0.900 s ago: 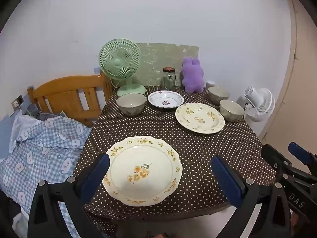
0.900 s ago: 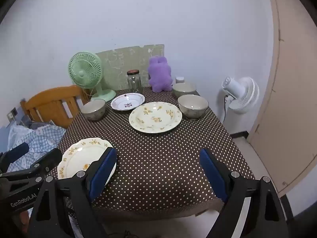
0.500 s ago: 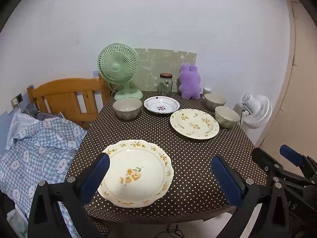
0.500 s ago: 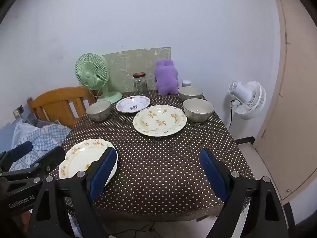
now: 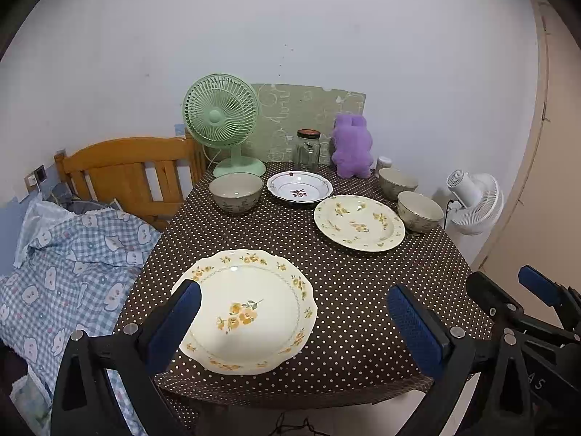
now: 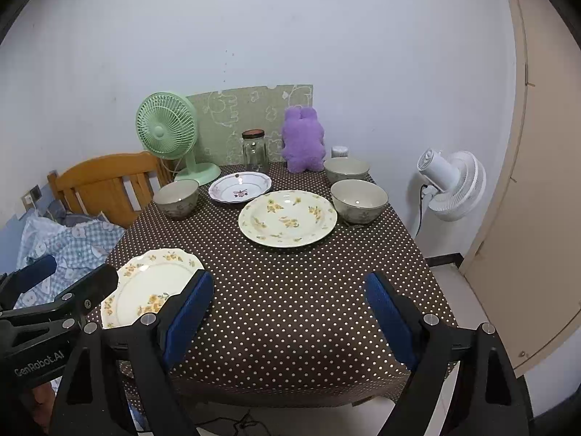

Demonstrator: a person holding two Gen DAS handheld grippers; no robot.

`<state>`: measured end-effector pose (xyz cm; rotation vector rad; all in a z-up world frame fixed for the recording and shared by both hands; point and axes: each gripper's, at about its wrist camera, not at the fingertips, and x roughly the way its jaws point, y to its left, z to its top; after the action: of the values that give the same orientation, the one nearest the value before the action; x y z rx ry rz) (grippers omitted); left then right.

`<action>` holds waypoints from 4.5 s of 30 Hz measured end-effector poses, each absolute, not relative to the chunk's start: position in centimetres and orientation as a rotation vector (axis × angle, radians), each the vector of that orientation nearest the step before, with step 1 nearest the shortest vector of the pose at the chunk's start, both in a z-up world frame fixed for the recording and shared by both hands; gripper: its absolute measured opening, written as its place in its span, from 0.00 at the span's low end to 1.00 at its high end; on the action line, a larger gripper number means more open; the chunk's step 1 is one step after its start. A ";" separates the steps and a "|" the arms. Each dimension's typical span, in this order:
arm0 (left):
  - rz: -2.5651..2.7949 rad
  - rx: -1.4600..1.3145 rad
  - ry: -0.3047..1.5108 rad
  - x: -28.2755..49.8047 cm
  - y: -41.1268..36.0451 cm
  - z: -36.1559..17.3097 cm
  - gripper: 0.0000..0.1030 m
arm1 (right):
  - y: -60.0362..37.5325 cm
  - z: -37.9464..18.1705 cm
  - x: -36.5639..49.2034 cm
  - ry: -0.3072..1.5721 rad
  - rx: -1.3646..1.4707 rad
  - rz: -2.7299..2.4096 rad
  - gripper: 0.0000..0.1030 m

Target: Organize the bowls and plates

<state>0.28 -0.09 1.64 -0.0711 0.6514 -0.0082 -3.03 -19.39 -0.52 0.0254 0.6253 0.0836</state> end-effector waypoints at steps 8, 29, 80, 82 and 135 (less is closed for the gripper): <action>-0.007 -0.060 0.645 -0.3 -1.4 0.4 1.00 | -19.7 -0.6 -2.9 0.637 0.036 0.077 0.85; -0.004 -0.038 0.637 -0.3 -1.8 -0.1 0.99 | -20.0 -0.8 -2.5 0.645 0.043 0.059 0.85; 0.025 -0.036 0.652 -0.3 -1.9 -0.6 0.91 | -19.6 -1.0 -2.7 0.652 0.023 0.070 0.85; 0.032 -0.037 0.659 -0.2 -1.6 -0.6 0.90 | -19.3 -1.0 -2.5 0.656 0.026 0.078 0.85; 0.032 -0.078 1.124 14.7 12.3 -15.6 0.68 | -1.7 -16.1 14.4 1.178 0.015 0.072 0.61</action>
<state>14.70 12.29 -15.63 -0.0784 1.1239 0.0318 14.43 -1.69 -16.12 0.0154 1.1780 0.0721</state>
